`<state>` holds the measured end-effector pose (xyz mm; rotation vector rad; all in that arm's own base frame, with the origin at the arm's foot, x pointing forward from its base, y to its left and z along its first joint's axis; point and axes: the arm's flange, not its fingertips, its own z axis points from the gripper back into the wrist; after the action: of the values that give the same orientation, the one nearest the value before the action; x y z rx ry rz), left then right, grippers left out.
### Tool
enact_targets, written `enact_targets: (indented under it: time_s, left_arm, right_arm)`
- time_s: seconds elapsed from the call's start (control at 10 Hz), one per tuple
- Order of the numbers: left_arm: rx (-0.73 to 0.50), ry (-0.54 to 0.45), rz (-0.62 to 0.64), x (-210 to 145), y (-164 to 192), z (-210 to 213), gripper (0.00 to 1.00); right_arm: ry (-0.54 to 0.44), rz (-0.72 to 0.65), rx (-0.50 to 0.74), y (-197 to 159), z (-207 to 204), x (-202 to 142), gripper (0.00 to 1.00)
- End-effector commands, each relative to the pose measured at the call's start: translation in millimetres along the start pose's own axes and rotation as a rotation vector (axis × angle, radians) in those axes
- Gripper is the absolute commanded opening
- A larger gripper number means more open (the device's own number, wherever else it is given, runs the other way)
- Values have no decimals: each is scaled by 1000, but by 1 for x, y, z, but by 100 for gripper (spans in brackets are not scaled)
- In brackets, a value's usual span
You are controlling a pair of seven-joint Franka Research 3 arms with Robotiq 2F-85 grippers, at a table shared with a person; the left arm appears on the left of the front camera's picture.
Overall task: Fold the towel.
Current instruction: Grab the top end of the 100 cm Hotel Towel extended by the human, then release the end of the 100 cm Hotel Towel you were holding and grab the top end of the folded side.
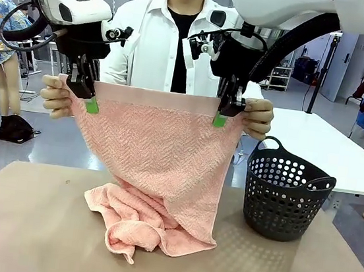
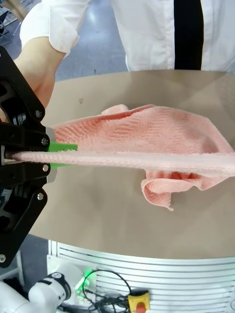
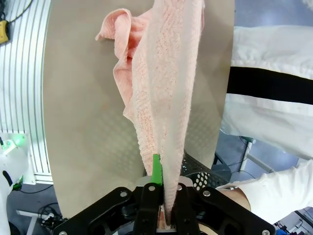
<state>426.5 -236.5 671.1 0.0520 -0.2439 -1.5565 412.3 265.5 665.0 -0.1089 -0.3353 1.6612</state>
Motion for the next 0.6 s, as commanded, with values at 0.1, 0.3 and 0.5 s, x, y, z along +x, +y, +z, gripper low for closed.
enact_targets:
  time_s: [0.1, 0.3, 0.5]
  left_arm:
    - [4, 2, 1, 0, 0, 1, 0]
    - [4, 2, 1, 0, 0, 1, 0]
    - [4, 2, 1, 0, 0, 1, 0]
  right_arm:
    - [1, 4, 1, 1, 0, 1, 0]
    - [1, 4, 1, 1, 0, 1, 0]
    - [1, 4, 1, 1, 0, 1, 0]
